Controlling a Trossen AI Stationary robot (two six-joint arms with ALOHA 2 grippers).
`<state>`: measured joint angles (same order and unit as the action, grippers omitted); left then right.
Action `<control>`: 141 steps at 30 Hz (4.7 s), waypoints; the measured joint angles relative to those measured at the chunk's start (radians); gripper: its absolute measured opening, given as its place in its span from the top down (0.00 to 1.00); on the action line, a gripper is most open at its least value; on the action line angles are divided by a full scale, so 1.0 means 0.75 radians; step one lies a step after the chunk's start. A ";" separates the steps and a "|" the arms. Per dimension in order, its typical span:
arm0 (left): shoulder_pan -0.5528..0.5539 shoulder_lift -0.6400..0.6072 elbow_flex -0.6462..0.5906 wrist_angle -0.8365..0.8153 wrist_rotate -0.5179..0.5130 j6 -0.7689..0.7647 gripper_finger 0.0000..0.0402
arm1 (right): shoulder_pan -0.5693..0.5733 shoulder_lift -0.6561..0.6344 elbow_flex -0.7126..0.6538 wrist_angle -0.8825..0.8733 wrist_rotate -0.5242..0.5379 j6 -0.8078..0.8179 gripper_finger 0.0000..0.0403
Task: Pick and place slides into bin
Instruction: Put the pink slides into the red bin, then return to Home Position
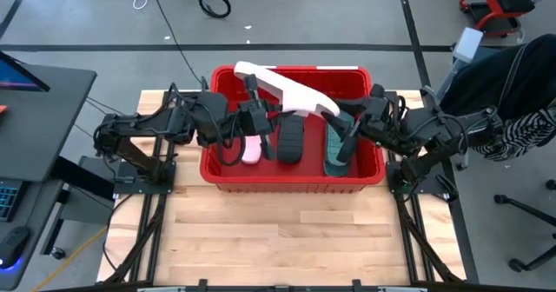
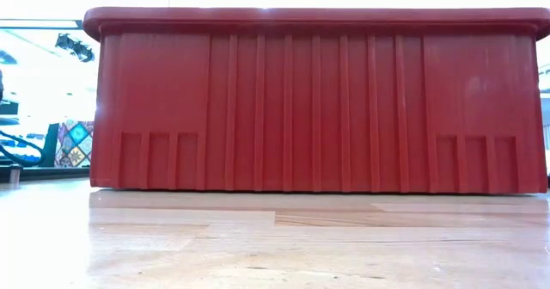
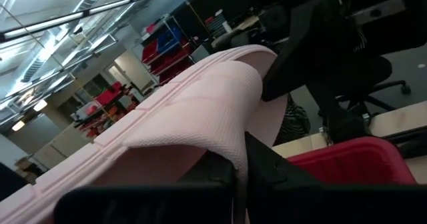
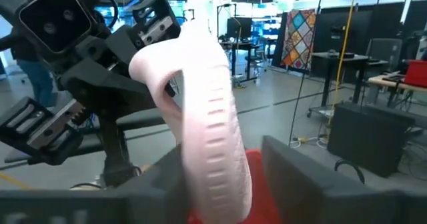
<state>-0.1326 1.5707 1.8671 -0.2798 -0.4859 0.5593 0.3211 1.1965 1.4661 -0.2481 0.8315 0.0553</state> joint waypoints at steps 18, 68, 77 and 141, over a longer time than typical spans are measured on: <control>-0.087 -0.035 -0.001 -0.189 0.003 -0.319 0.52 | 0.012 0.002 0.000 -0.005 0.090 -0.249 0.91; -0.133 -0.576 -0.014 -1.388 -0.140 -1.279 0.20 | -0.439 1.314 1.187 -1.160 0.276 -0.775 0.91; -0.133 -0.577 -0.014 -1.391 -0.142 -1.279 0.20 | -0.510 1.393 1.179 -1.218 0.157 -0.693 0.91; -0.134 -0.527 -0.014 -1.422 -0.081 -1.383 0.22 | -0.593 1.541 1.042 -0.794 -1.109 0.312 0.24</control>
<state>-0.2330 1.1753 1.8568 -1.3464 -0.5465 -0.4782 -0.1238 2.3524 2.2475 -0.8433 -0.0002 0.2890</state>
